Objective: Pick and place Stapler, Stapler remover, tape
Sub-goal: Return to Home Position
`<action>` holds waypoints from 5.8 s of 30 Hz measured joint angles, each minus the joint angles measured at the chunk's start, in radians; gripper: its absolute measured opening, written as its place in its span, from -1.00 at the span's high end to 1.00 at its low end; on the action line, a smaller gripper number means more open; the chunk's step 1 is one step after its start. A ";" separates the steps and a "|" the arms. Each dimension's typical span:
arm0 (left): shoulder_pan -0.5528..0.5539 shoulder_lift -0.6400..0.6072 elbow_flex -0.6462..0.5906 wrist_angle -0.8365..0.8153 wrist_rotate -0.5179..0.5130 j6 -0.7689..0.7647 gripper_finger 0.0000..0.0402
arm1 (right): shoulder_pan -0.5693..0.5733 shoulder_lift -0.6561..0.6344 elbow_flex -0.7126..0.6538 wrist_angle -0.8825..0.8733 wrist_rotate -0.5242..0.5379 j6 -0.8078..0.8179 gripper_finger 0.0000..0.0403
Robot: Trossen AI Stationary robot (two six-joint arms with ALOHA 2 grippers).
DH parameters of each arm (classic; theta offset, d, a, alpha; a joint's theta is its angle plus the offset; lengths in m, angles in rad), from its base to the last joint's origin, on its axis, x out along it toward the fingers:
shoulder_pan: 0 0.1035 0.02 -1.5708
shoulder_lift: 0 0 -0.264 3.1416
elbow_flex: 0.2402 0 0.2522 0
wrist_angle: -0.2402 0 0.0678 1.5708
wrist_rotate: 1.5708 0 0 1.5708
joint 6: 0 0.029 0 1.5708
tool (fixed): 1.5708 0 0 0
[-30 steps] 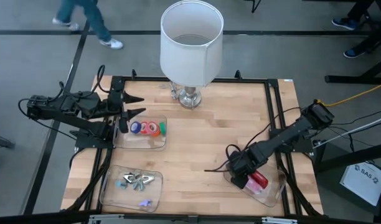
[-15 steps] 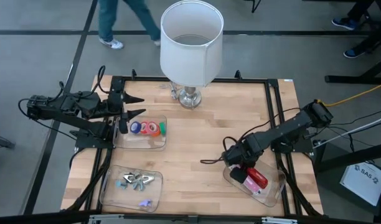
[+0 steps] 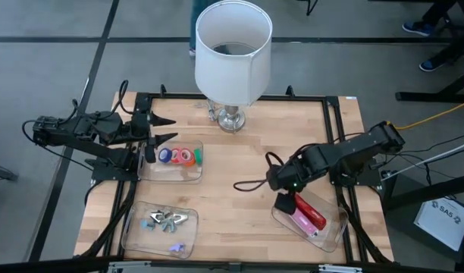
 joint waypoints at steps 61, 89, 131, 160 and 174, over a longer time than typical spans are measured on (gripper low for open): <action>-0.001 -0.625 -0.837 0.632 0.420 0.001 0.08 | -0.242 -0.536 -1.399 2.451 -0.297 -0.726 -0.37; -0.001 -0.626 -0.868 0.613 0.394 0.000 0.08 | -0.592 -0.730 -1.523 2.511 -0.611 -0.589 -0.37; -0.001 -0.626 -0.918 0.570 0.367 -0.014 0.08 | -0.890 -0.870 -1.523 2.176 -0.696 -0.484 -0.37; -0.001 -0.626 -0.916 0.554 0.368 -0.034 0.08 | -0.339 -1.116 -1.523 1.875 0.185 -0.513 -0.37; -0.001 -0.626 -0.916 0.531 0.369 -0.039 0.08 | -0.217 -1.222 -1.523 1.706 0.290 -0.565 -0.37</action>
